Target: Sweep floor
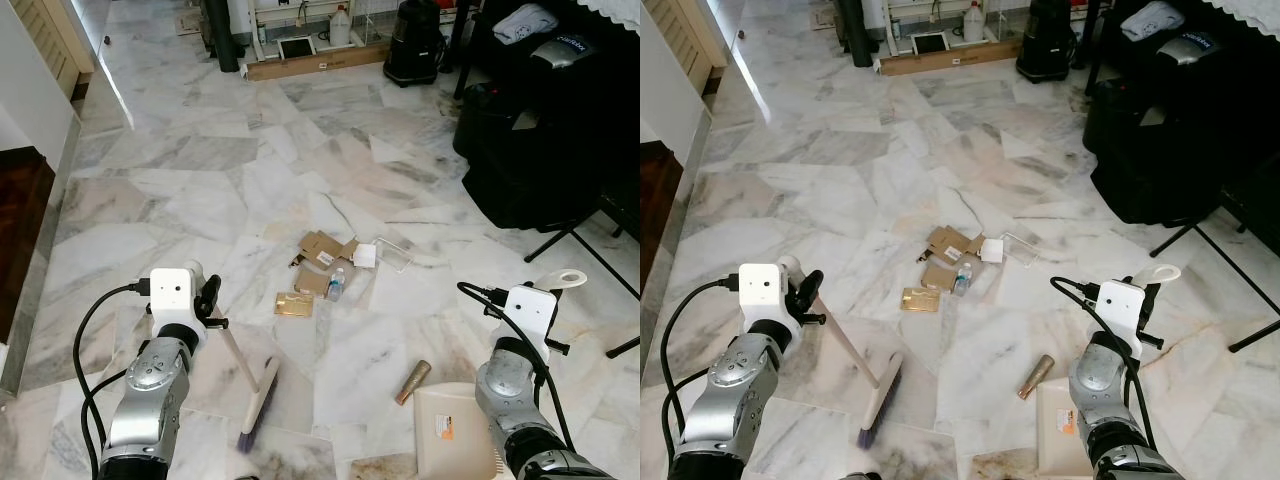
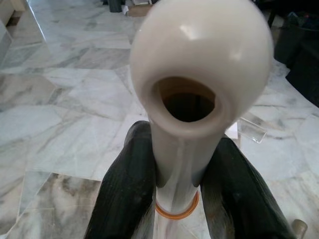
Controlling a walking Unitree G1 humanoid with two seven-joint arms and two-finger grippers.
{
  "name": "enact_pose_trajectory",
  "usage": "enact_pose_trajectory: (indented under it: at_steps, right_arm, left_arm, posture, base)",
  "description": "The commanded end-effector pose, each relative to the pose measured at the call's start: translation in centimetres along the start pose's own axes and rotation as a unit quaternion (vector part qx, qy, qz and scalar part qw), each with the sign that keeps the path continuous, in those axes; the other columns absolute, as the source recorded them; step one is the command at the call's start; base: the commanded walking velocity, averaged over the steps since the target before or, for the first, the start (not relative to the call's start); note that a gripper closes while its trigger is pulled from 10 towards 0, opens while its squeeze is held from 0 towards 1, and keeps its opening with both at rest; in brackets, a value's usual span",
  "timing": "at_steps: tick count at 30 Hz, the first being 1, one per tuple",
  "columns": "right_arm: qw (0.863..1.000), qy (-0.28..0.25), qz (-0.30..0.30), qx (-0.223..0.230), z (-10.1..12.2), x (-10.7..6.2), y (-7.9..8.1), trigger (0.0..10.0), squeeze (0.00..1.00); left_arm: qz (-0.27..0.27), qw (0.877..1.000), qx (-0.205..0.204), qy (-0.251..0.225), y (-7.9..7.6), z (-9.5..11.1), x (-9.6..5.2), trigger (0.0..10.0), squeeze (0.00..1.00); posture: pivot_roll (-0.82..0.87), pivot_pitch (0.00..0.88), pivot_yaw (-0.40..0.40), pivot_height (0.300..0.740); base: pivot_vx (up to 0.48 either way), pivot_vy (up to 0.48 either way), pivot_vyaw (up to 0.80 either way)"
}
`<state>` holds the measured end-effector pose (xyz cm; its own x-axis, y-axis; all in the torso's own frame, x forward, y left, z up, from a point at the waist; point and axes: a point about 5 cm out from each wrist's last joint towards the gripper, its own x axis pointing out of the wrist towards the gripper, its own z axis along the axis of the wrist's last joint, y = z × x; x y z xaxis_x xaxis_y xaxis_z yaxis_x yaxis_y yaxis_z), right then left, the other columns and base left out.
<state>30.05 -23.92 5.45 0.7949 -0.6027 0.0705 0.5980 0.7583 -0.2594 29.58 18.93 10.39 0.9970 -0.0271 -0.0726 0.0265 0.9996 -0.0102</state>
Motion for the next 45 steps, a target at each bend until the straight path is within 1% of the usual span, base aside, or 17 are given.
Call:
enact_pose_trajectory:
  at_steps: [1, 3, 4, 9, 11, 19, 23, 26, 36, 42, 45]
  right_arm:
    - [1.0, 0.006, 0.01, 0.012, -0.2, -0.1, 0.1, 10.0, 0.0]
    - [0.998, 0.016, 0.05, 0.04, -0.1, -0.4, 1.1, 10.0, 0.0]
    - [0.998, 0.016, 0.05, 0.04, -0.1, -0.4, 1.1, 10.0, 0.0]
    - [0.994, 0.021, 0.087, 0.058, 0.2, -0.8, 2.3, 10.0, 0.0]
    - [0.993, 0.021, 0.095, 0.059, 0.2, -0.8, 2.4, 10.0, 0.0]
    - [0.994, 0.024, 0.093, 0.058, 0.0, -0.6, 1.9, 10.0, 0.0]
    - [0.994, 0.024, 0.094, 0.058, 0.0, -0.6, 1.9, 10.0, 0.0]
    - [0.993, 0.025, 0.095, 0.059, 0.0, -0.5, 1.8, 10.0, 0.0]
    - [0.993, 0.026, 0.1, 0.059, 0.0, -0.5, 1.9, 10.0, 0.0]
    - [0.993, 0.025, 0.099, 0.06, 0.1, -0.4, 1.8, 10.0, 0.0]
    - [0.993, 0.024, 0.1, 0.06, 0.1, -0.3, 1.8, 10.0, 0.0]
  left_arm:
    - [-0.004, 1.0, 0.003, -0.005, -0.1, 0.3, 0.1, 10.0, 0.0]
    - [0.0, 1.0, -0.004, -0.003, 0.0, 0.1, 0.1, 10.0, 0.0]
    - [0.0, 1.0, -0.004, -0.003, 0.0, 0.1, 0.1, 10.0, 0.0]
    - [0.004, 1.0, -0.008, 0.0, 0.0, -0.1, 0.0, 10.0, 0.0]
    - [0.005, 1.0, -0.008, 0.0, 0.0, -0.1, 0.0, 10.0, 0.0]
    - [0.012, 1.0, -0.008, 0.0, 0.1, -0.2, 0.0, 10.0, 0.0]
    - [0.036, 0.999, 0.0, -0.013, 0.5, 0.0, -0.1, 10.0, 0.0]
    - [0.036, 0.999, 0.01, -0.015, 0.5, 0.0, 0.0, 10.0, 0.0]
    - [0.04, 0.999, 0.013, -0.014, 0.6, 0.0, 0.0, 10.0, 0.0]
    - [0.037, 0.999, 0.014, -0.011, 0.4, -0.2, 0.1, 10.0, 0.0]
    - [0.026, 0.999, 0.019, -0.002, 0.1, -0.5, 0.1, 10.0, 0.0]
  posture:
    - [0.18, 0.101, 0.044, 0.74]
    - [0.18, 0.104, 0.043, 0.74]
    - [0.18, 0.104, 0.043, 0.74]
    - [0.18, 0.109, 0.04, 0.74]
    - [0.18, 0.11, 0.038, 0.74]
    - [0.18, 0.111, 0.035, 0.74]
    - [0.17, 0.112, 0.033, 0.74]
    - [0.17, 0.113, 0.032, 0.74]
    - [0.17, 0.113, 0.029, 0.74]
    - [0.16, 0.112, 0.028, 0.74]
    - [0.16, 0.112, 0.028, 0.74]
  base:
    - [0.0, 0.0, 0.0]
    - [0.0, 0.0, 0.0]
    - [0.0, 0.0, 0.0]
    - [0.0, 0.0, 0.0]
    - [0.0, 0.0, 0.0]
    - [0.0, 0.0, 0.0]
    - [0.0, 0.0, 0.0]
    - [0.338, 0.0, 0.0]
    - [0.405, 0.0, 0.0]
    - [0.399, 0.0, 0.0]
    - [0.274, 0.0, 0.0]
